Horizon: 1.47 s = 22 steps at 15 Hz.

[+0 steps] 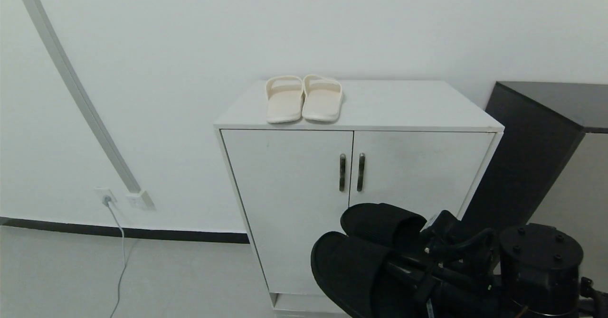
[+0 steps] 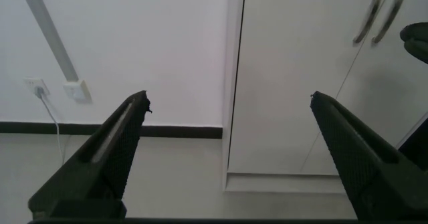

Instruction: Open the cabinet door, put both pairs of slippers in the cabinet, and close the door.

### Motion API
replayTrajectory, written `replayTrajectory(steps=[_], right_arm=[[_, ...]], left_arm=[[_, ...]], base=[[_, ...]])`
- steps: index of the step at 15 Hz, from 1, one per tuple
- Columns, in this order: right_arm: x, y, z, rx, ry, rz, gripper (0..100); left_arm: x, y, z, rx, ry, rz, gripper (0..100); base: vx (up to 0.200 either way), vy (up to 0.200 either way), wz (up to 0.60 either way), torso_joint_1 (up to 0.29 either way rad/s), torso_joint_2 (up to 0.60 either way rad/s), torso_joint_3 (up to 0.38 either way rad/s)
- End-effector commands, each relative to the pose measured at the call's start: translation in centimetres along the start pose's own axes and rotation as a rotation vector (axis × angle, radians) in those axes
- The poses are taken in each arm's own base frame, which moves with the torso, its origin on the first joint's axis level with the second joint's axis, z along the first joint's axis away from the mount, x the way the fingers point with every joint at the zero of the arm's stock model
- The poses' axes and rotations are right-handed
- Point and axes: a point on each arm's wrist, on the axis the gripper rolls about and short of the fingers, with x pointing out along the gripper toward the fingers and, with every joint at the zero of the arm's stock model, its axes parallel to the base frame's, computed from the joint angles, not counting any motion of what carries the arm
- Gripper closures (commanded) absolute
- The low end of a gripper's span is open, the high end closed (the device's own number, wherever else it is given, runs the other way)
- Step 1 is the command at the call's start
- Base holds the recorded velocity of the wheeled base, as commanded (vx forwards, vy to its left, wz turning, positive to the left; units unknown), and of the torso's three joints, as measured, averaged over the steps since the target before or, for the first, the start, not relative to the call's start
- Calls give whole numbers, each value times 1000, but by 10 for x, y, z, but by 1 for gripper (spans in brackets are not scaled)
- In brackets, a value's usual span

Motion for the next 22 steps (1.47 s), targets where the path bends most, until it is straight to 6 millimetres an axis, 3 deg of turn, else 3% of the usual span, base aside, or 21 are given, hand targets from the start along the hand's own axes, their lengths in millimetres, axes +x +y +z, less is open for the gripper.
replayTrajectory(steps=[1,15,22], right_arm=[[-1,0,0,0,-1,0,100],[0,0,-4,-2,18,0,100],[0,0,-7,-2,28,4,100]], left_arm=[[0,0,0,-1,0,0,0],[0,0,0,-1,0,0,0],[0,0,0,30,6,-21,0]], base=[[0,0,0,-163,496,325],[0,0,0,-86,460,362],[0,0,0,0,74,68]])
